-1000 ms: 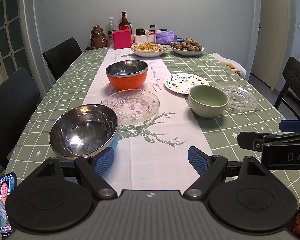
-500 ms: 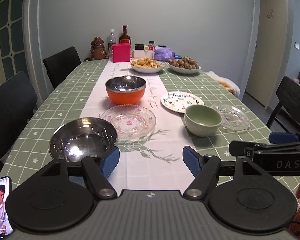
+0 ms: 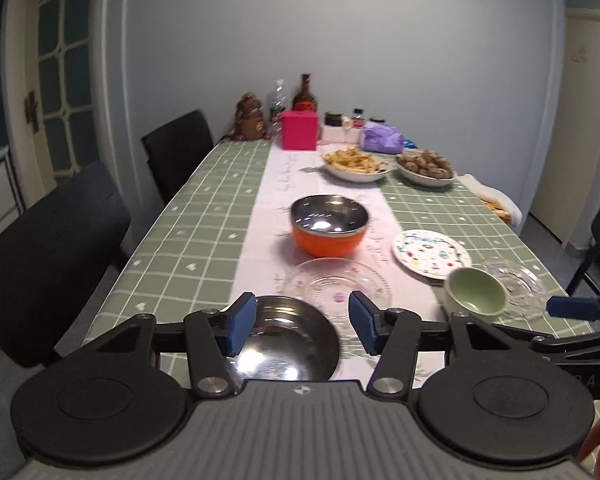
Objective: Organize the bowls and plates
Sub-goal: 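Move both grippers to the blue steel bowl and grip its rim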
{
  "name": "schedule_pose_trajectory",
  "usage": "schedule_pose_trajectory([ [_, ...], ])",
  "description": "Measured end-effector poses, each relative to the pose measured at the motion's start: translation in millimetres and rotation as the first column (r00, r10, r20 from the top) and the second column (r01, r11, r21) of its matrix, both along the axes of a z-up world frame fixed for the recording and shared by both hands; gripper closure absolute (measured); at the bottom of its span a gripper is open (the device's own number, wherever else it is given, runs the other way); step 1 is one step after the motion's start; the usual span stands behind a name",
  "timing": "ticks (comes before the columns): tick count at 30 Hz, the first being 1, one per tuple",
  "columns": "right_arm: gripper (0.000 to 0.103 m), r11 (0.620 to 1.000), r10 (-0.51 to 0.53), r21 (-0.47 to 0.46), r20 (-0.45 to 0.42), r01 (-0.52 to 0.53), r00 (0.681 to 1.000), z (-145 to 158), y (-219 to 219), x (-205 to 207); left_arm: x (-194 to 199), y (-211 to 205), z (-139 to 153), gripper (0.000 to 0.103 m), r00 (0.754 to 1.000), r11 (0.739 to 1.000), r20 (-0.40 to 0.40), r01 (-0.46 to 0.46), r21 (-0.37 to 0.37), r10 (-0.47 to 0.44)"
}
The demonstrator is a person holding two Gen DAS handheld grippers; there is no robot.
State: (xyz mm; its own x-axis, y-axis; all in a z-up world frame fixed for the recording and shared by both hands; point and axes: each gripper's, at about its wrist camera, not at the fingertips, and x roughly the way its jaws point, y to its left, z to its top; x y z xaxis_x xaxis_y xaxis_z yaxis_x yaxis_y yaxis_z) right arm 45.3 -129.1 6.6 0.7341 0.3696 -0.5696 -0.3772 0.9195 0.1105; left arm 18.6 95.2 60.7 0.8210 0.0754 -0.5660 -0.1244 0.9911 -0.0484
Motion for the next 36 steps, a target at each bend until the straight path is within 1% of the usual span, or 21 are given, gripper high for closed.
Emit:
schedule_pose_trajectory([
  [2,0.017,0.999,0.033,0.006,-0.046,-0.033,0.998,-0.5,17.3,14.1,8.6,23.8,-2.1,0.039,0.999,0.998,-0.023,-0.029,-0.062,0.028],
  [5,0.018,0.997,0.059,0.056,-0.157,-0.051,0.986,-9.8,41.1,36.3,11.1,52.3,-9.3,0.041,0.990,0.983,-0.050,-0.134,-0.124,0.129],
  [6,0.023,0.996,0.064,0.073,-0.200,-0.051,0.978,-14.2,47.6,43.7,10.9,56.8,-11.2,0.041,0.988,0.980,-0.051,-0.153,-0.126,0.148],
  [8,0.033,0.994,0.064,0.102,-0.268,-0.038,0.961,-23.6,59.6,56.4,13.3,63.3,-16.1,0.041,0.985,0.976,-0.065,-0.170,-0.137,0.162],
  [10,0.034,0.992,0.058,0.129,-0.323,-0.017,0.945,-33.1,69.6,67.1,18.2,68.1,-25.3,0.041,0.982,0.970,-0.098,-0.175,-0.168,0.161],
  [12,0.040,0.990,0.053,0.139,-0.363,-0.002,0.930,-40.1,77.8,75.3,24.0,74.6,-36.8,0.043,0.976,0.957,-0.141,-0.193,-0.218,0.165],
  [13,0.041,0.989,0.054,0.146,-0.379,0.002,0.924,-42.8,81.5,78.0,26.8,76.6,-42.4,0.043,0.972,0.950,-0.160,-0.205,-0.234,0.170],
  [16,0.045,0.989,0.053,0.148,-0.414,0.010,0.909,-49.1,90.7,84.0,32.4,82.1,-55.4,0.044,0.958,0.934,-0.193,-0.256,-0.248,0.211],
  [17,0.047,0.989,0.055,0.148,-0.424,0.009,0.904,-51.1,93.1,84.7,33.4,82.9,-58.3,0.044,0.954,0.932,-0.200,-0.268,-0.243,0.222],
  [19,0.048,0.988,0.060,0.153,-0.450,0.011,0.891,-56.1,96.5,86.9,34.9,83.8,-64.0,0.044,0.944,0.928,-0.221,-0.295,-0.228,0.245],
  [20,0.050,0.988,0.060,0.153,-0.461,0.013,0.886,-58.9,97.9,88.2,35.8,84.5,-66.9,0.044,0.939,0.926,-0.232,-0.304,-0.224,0.253],
  [21,0.055,0.989,0.059,0.150,-0.470,0.014,0.881,-61.9,99.3,89.9,36.8,86.1,-70.0,0.046,0.935,0.922,-0.241,-0.315,-0.226,0.260],
  [22,0.058,0.989,0.058,0.147,-0.477,0.015,0.877,-64.1,100.1,91.5,38.0,87.8,-72.9,0.053,0.931,0.917,-0.252,-0.323,-0.236,0.263],
  [23,0.061,0.989,0.055,0.145,-0.483,0.018,0.874,-66.4,100.2,94.0,39.0,89.1,-75.6,0.057,0.928,0.912,-0.265,-0.327,-0.249,0.260],
  [25,0.066,0.988,0.056,0.153,-0.489,0.023,0.870,-68.7,100.2,95.4,40.4,90.2,-79.9,0.058,0.928,0.904,-0.277,-0.325,-0.278,0.248],
  [26,0.070,0.986,0.061,0.162,-0.491,0.022,0.869,-69.1,99.8,95.8,41.6,89.5,-81.8,0.062,0.927,0.904,-0.285,-0.322,-0.281,0.242],
  [28,0.078,0.984,0.078,0.177,-0.489,0.012,0.869,-69.0,99.7,96.4,43.3,87.0,-84.2,0.067,0.920,0.907,-0.305,-0.329,-0.262,0.246],
  [30,0.085,0.983,0.088,0.182,-0.489,0.002,0.868,-68.1,99.6,96.2,44.4,83.9,-86.4,0.075,0.910,0.912,-0.328,-0.337,-0.233,0.252],
  [32,0.089,0.982,0.100,0.190,-0.490,-0.006,0.866,-68.2,100.2,96.7,44.6,80.5,-86.9,0.087,0.911,0.919,-0.331,-0.327,-0.218,0.246],
  [34,0.089,0.984,0.098,0.178,-0.485,-0.012,0.869,-67.4,101.2,95.9,44.4,76.3,-85.6,0.092,0.912,0.925,-0.331,-0.319,-0.205,0.241],
  [36,0.090,0.986,0.097,0.163,-0.483,-0.019,0.870,-66.3,101.6,94.5,43.1,71.7,-83.9,0.092,0.915,0.932,-0.325,-0.311,-0.185,0.240],
])
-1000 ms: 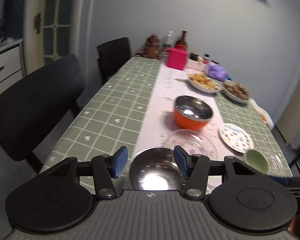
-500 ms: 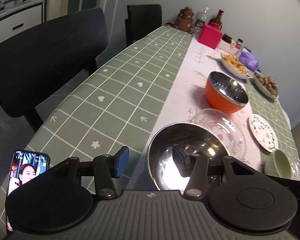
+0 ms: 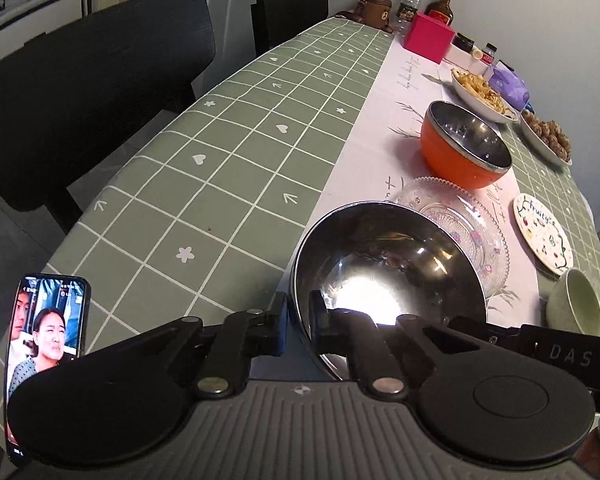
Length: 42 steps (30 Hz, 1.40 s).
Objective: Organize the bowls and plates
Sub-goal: 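Move both grippers to the blue steel bowl and grip its rim, then lift the blue steel bowl with both grippers toward the orange bowl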
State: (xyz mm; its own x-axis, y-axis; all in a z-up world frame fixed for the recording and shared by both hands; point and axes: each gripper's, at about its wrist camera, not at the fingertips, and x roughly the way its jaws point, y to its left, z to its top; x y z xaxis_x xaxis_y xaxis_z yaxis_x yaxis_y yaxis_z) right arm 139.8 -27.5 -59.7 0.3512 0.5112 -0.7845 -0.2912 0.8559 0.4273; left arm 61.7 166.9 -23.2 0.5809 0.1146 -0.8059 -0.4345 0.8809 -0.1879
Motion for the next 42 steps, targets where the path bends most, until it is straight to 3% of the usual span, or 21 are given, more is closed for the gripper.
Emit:
schedule_pose_trajectory([
  [4,0.091,1.000,0.015,-0.012,0.016,-0.015,1.000,8.9,-9.8,-7.2,-8.5,-12.9,9.8,0.092,0.999,0.999,0.032,0.031,0.026,-0.032],
  [11,0.091,1.000,-0.003,0.004,-0.011,0.003,1.000,22.6,-62.7,-33.5,-29.4,-51.3,18.3,0.091,0.989,0.990,0.045,0.142,0.004,-0.142],
  [19,0.091,0.997,-0.079,0.023,-0.053,0.080,0.995,10.5,-119.6,-59.7,-32.2,-90.7,10.9,0.091,0.964,0.964,0.034,0.265,-0.020,-0.265],
  [24,0.091,0.993,-0.093,0.062,-0.099,0.099,0.991,-0.5,-130.7,-56.8,-33.9,-104.5,9.0,0.091,0.957,0.956,0.024,0.289,0.044,-0.290],
  [42,0.090,0.989,-0.119,0.077,-0.073,0.124,0.990,-2.4,-140.0,-55.7,-26.4,-105.3,-0.7,0.090,0.954,0.954,0.008,0.301,0.001,-0.301],
])
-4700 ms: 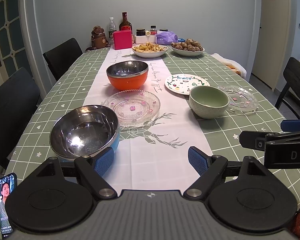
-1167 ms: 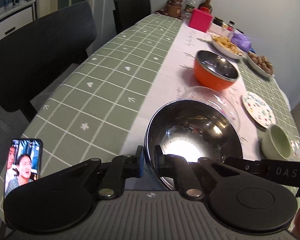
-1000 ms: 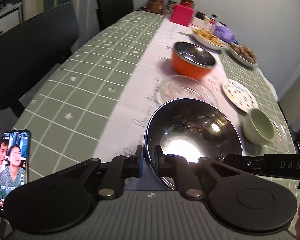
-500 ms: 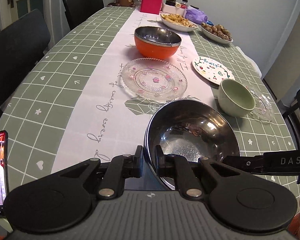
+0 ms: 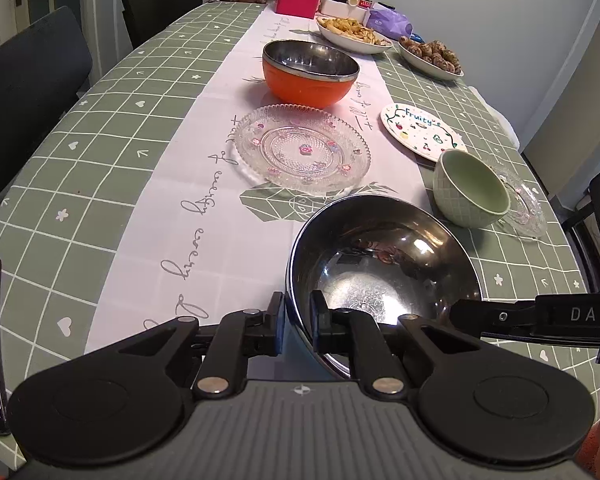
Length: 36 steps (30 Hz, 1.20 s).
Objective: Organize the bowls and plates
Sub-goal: 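Lift the blue steel bowl with both grippers toward the orange bowl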
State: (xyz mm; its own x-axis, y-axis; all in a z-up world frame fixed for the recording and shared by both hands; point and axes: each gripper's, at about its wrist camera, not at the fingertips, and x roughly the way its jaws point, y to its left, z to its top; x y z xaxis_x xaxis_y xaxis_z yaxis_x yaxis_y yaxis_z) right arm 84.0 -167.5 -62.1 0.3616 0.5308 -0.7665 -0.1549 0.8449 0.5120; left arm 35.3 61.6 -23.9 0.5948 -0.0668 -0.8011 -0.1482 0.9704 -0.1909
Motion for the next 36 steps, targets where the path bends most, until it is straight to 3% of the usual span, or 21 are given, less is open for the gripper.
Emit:
schedule_pose_trajectory([
  [6,0.086,1.000,0.008,0.001,0.009,-0.008,1.000,1.0,0.7,-0.9,0.1,-0.2,-0.1,0.089,1.000,1.000,0.003,0.001,0.001,-0.001],
  [8,0.086,1.000,0.009,-0.002,0.012,-0.009,1.000,1.2,1.3,-1.1,-0.6,0.0,0.3,0.078,1.000,1.000,0.013,0.001,0.001,-0.001],
  [10,0.079,1.000,0.004,0.005,0.010,-0.004,1.000,0.8,0.3,-0.5,-1.5,0.3,1.9,0.067,1.000,1.000,0.029,-0.006,0.002,0.006],
  [12,0.070,1.000,-0.004,0.010,0.014,0.004,1.000,1.2,-0.9,-0.3,-2.1,0.7,3.0,0.065,0.999,1.000,0.036,-0.010,0.006,0.009],
  [16,0.064,1.000,-0.012,-0.006,0.053,0.012,0.999,6.1,-1.6,-1.7,-1.8,3.7,4.3,0.062,0.998,1.000,0.057,-0.028,-0.011,0.028],
  [20,0.061,1.000,-0.008,-0.028,0.128,0.011,0.992,14.4,0.5,-5.2,-3.2,5.4,11.5,0.057,0.991,0.999,0.130,-0.033,-0.019,0.035],
  [26,0.057,0.996,0.005,-0.085,0.252,0.016,0.968,31.0,3.7,-8.7,2.2,8.6,22.8,0.056,0.975,0.997,0.210,-0.071,0.003,0.069],
  [33,0.056,0.992,0.012,-0.124,0.253,0.021,0.967,45.9,5.0,11.0,17.9,7.3,44.6,0.056,0.963,0.995,0.261,-0.082,0.055,0.064],
  [36,0.055,0.988,0.016,-0.152,0.275,0.027,0.961,56.7,7.7,22.9,31.3,7.9,55.4,0.056,0.961,0.997,0.272,-0.069,0.045,0.054],
])
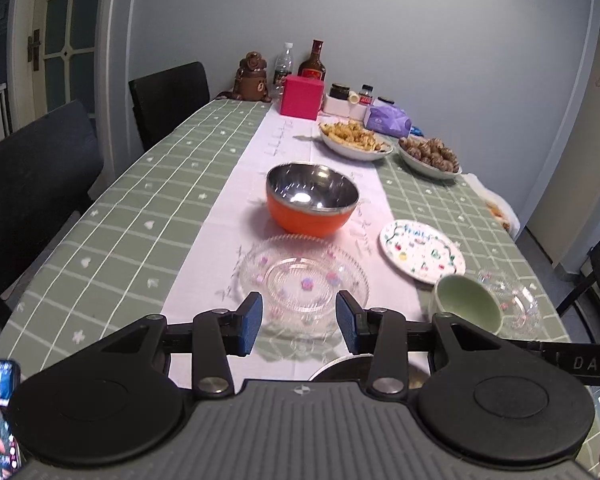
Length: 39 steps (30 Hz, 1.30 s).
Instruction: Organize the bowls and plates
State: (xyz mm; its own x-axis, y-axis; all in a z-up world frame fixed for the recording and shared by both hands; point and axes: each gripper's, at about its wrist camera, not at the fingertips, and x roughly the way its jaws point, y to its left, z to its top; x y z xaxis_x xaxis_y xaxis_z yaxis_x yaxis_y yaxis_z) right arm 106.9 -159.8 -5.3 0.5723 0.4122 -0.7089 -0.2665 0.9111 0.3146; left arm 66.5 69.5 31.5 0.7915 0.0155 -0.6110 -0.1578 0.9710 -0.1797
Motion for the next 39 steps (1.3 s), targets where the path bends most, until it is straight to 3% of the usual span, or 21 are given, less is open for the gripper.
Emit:
schedule_pose_trajectory([
  [6,0.055,1.000,0.007,-0.011,0.027,-0.007,1.000,21.5,7.8,31.8,39.2,5.0,16.6,0.056,0.997,0.997,0.010,0.078,-0.012,-0.078],
  [14,0.056,0.999,0.013,-0.043,0.006,-0.013,1.000,24.5,26.0,92.4,99.1,36.7,14.8,0.056,0.997,0.993,-0.005,0.074,-0.094,-0.075],
  [21,0.056,0.990,0.082,-0.113,0.016,-0.080,0.996,23.3,63.3,147.5,156.9,50.2,-1.8,0.056,0.997,0.994,-0.049,0.057,-0.094,-0.062],
  [28,0.057,0.980,0.131,-0.146,-0.050,-0.137,0.990,6.4,97.6,201.5,200.1,74.9,-32.5,0.056,0.991,0.994,-0.136,-0.008,-0.110,-0.007],
  [32,0.063,0.977,0.118,-0.170,-0.069,-0.128,0.991,-7.9,111.8,225.4,214.2,84.5,-46.7,0.056,0.987,0.991,-0.151,-0.074,-0.115,0.056],
  [37,0.075,0.982,0.078,-0.162,-0.113,-0.096,0.990,-24.8,119.1,246.7,226.3,84.6,-59.8,0.058,0.984,0.983,-0.169,-0.086,-0.160,0.059],
  [39,0.087,0.988,0.066,-0.132,-0.141,-0.085,0.988,-29.6,117.9,251.8,230.2,84.7,-63.3,0.064,0.983,0.982,-0.175,-0.091,-0.166,0.062],
])
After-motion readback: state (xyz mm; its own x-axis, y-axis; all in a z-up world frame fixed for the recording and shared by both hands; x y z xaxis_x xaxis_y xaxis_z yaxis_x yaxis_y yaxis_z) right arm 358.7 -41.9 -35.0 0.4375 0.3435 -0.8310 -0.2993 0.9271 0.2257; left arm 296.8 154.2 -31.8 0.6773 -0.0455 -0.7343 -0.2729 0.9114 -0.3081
